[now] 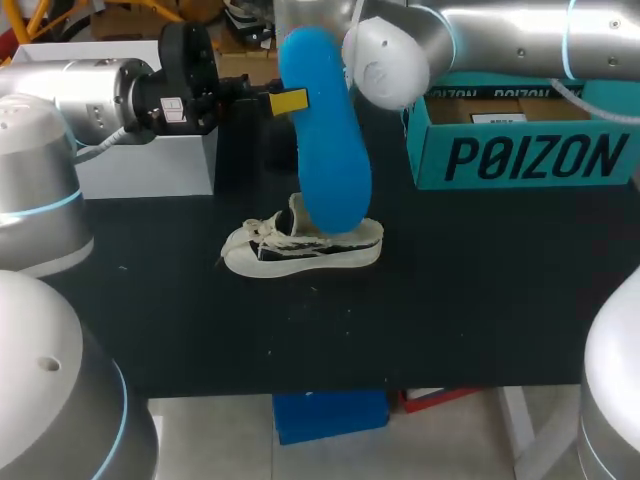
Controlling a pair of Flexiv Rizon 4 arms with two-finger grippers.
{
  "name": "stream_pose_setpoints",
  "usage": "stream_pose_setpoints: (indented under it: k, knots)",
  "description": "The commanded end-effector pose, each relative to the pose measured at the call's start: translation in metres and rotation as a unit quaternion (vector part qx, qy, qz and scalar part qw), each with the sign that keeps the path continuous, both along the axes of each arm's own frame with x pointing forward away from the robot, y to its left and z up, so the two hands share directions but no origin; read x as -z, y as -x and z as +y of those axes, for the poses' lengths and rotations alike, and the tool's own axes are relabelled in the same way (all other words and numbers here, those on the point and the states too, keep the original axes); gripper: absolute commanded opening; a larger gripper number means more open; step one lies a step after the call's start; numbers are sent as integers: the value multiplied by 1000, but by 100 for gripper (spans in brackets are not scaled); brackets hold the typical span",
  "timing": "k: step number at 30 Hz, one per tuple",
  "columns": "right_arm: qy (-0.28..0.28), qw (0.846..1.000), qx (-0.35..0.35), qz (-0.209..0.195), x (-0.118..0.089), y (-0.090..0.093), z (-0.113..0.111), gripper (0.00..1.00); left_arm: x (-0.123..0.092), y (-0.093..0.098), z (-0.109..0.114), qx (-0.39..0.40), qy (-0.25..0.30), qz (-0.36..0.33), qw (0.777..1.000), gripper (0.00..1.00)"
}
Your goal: Take the shoe out of the shoebox, open the shoe tongue, remove and reinsert the insole, then place the shoe into the shoebox
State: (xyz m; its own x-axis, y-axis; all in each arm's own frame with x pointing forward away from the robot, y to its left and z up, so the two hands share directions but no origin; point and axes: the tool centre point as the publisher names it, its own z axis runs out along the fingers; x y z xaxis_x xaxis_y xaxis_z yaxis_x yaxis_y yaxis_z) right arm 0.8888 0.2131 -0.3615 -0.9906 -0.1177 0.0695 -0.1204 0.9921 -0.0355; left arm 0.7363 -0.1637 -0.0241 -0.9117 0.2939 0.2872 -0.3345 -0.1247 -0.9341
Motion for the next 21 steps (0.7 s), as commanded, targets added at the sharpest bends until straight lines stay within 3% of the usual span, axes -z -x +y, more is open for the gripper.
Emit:
stream_pose_setpoints:
  k: [1,13,17,21]
  knots:
    - [5,1000,7,2,19,2,5,64,1,1,0,-1,0,-1,1000,0]
    - [-40,999,36,7,50,6,-3,71,1,1,0,-1,0,-1,1000,0]
    - [-47,998,40,6,50,4,-7,67,1,1,0,-1,0,-1,1000,0]
    - [-50,998,40,1,46,0,-8,56,1,1,0,-1,0,-1,1000,0]
